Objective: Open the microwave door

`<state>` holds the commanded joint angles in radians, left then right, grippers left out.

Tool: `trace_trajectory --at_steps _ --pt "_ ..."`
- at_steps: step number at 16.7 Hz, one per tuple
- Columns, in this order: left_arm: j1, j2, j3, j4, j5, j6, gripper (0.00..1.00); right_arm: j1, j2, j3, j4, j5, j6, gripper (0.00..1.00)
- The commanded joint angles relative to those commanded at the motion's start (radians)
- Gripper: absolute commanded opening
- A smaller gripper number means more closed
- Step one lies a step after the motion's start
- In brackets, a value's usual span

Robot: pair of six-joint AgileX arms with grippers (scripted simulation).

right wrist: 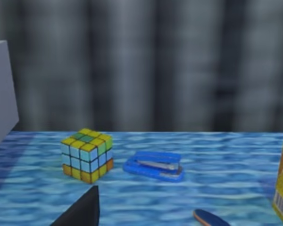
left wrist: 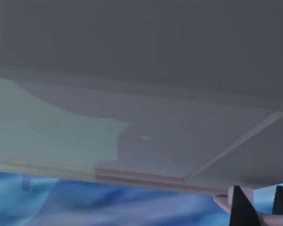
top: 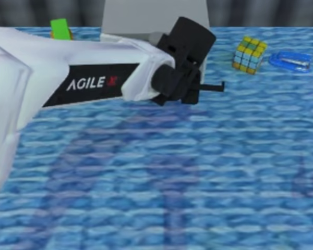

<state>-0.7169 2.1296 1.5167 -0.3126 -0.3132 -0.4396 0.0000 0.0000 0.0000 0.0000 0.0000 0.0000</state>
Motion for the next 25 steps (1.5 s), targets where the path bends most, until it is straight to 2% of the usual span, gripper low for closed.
trace_trajectory --at_steps 7,25 --pt "0.019 -0.057 -0.085 0.052 0.043 0.072 0.0 0.0 0.0 0.0 0.0 0.0 0.0 1.0" --pt "0.019 -0.057 -0.085 0.052 0.043 0.072 0.0 0.0 0.0 0.0 0.0 0.0 0.0 1.0"
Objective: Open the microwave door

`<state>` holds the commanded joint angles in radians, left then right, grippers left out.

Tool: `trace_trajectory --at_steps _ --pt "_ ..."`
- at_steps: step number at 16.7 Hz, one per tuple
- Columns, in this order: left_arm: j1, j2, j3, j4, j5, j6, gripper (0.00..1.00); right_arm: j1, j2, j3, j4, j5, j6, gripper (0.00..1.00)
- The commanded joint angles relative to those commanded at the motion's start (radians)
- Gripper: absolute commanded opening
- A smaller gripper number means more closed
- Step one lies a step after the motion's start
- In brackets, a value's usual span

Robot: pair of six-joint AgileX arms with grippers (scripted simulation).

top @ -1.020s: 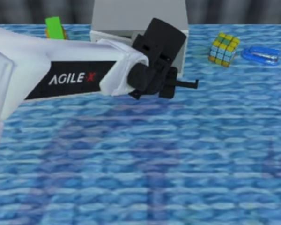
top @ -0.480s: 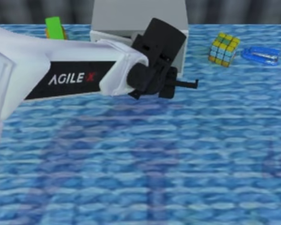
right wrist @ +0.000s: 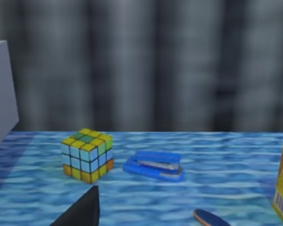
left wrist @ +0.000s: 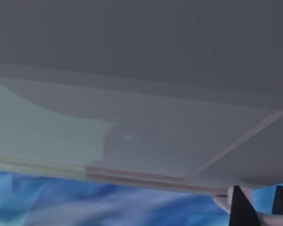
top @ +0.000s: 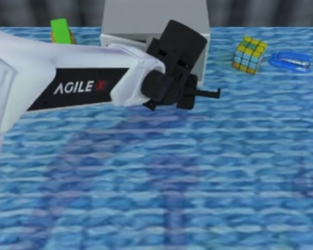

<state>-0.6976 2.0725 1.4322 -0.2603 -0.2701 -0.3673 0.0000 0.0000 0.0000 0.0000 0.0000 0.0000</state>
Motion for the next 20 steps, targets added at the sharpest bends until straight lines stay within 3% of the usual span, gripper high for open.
trace_trajectory --at_steps 20 --pt "0.015 -0.051 -0.081 0.047 0.056 0.072 0.0 0.0 0.0 0.0 0.0 0.0 0.0 1.0"
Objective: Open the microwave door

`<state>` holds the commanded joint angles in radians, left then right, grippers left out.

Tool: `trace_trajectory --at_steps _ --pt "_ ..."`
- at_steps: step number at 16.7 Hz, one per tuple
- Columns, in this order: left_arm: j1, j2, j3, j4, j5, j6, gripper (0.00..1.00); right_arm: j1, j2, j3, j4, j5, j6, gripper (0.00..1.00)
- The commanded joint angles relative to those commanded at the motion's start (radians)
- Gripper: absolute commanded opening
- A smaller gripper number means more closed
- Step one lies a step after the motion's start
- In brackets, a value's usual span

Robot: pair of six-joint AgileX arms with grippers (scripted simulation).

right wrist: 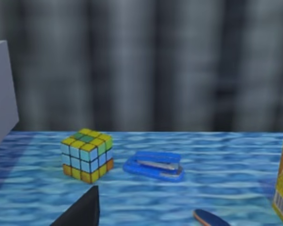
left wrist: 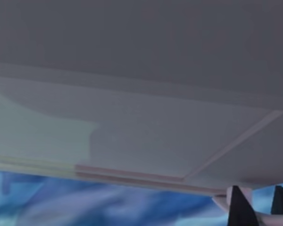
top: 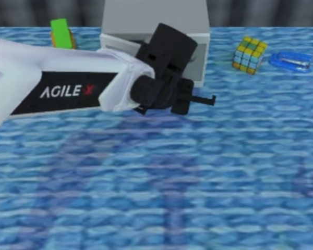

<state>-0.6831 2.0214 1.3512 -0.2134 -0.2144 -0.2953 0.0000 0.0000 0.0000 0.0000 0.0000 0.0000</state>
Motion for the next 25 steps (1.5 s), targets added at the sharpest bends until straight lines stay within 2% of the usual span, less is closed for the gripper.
trace_trajectory --at_steps 18,21,25 --pt "0.0 0.0 0.0 0.0 0.0 0.0 0.0 0.0 0.0 0.0 0.0 0.0 0.0 1.0" --pt "-0.002 -0.004 -0.014 0.005 0.012 0.01 0.0 0.0 0.0 0.0 0.0 0.0 0.0 1.0" --pt "0.017 -0.047 -0.071 0.038 0.057 0.072 0.0 0.0 0.0 0.0 0.0 0.0 0.0 1.0"
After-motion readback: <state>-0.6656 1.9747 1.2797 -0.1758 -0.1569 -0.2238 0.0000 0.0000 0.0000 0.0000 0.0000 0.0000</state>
